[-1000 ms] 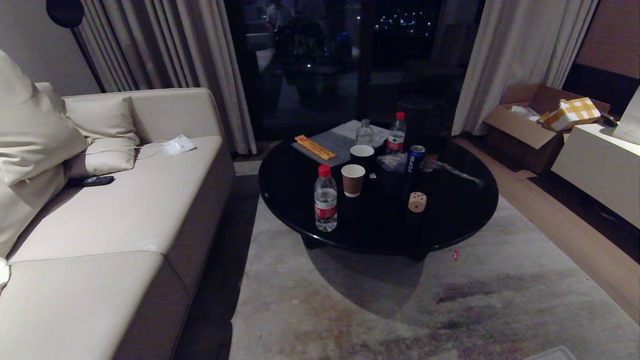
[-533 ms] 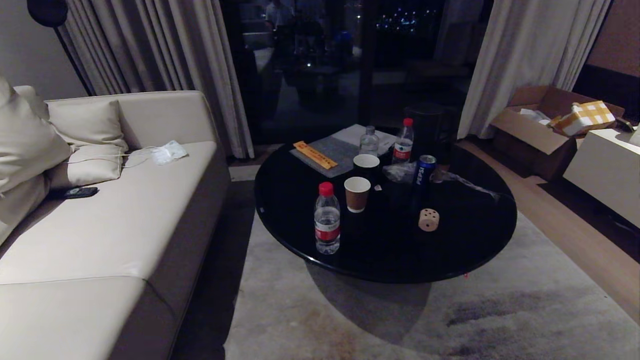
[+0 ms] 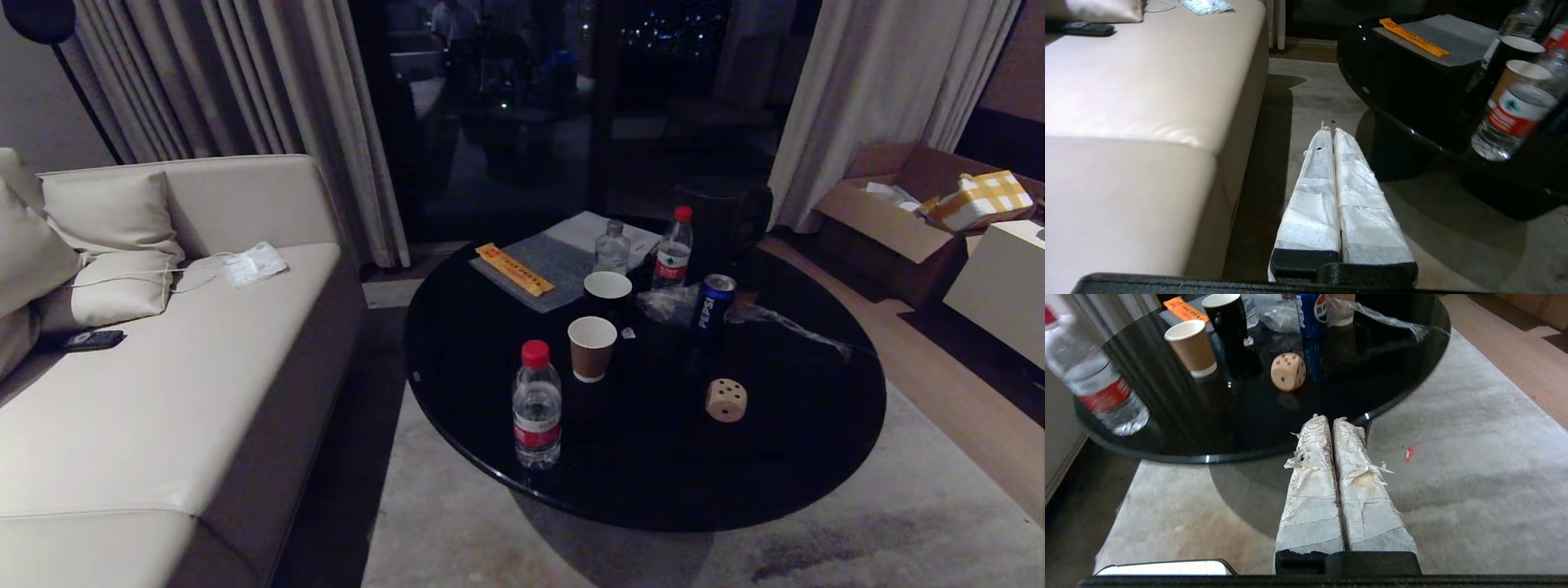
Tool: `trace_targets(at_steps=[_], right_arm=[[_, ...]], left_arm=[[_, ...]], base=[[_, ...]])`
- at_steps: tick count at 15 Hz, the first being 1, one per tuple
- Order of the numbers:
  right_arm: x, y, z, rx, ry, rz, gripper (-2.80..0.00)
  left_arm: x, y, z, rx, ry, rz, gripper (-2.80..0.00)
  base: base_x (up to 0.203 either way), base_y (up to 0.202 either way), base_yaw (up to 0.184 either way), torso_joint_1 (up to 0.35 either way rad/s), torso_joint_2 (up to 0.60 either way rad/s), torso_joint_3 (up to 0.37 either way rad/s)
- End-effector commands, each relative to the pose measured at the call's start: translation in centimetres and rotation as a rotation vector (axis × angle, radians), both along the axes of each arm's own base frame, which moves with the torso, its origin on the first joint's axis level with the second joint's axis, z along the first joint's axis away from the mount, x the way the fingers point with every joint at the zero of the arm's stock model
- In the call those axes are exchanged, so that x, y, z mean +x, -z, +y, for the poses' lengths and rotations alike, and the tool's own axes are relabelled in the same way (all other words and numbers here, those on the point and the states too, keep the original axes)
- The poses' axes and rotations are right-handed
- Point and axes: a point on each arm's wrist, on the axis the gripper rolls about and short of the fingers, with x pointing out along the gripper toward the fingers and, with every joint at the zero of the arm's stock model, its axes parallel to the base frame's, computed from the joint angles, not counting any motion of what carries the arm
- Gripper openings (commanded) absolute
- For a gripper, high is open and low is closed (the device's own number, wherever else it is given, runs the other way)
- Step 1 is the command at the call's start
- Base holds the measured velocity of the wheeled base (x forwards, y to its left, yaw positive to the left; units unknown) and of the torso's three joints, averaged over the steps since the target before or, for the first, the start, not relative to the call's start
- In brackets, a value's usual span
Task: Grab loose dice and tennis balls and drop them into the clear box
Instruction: Pick up toys out of the box
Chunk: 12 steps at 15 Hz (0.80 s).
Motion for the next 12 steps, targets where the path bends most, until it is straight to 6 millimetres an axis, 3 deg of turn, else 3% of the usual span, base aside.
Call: trace_targets(at_steps=[1, 7, 12], right_arm=[[0.00, -0.01, 0.00, 0.000, 0.000, 0.001, -2.80], [0.01, 0.01, 0.00, 0.001, 0.000, 0.002, -2.80], [0.00, -0.03, 0.00, 0.000, 0.000, 0.001, -2.80]], left_arm=[[0.02, 0.04, 0.00, -0.001, 0.000, 0.003, -2.80], [0.02, 0.06, 0.00, 0.007, 0.001, 0.005, -2.80], [0.02, 0.06, 0.00, 0.002, 0.000, 0.005, -2.80]], base=[[0.182, 0.000, -0.003, -0.005, 0.00, 0.010], [0.180, 0.000, -0.001, -0.004, 0.00, 0.002], [0.018, 0.000, 0.000, 0.001, 0.00, 0.001]])
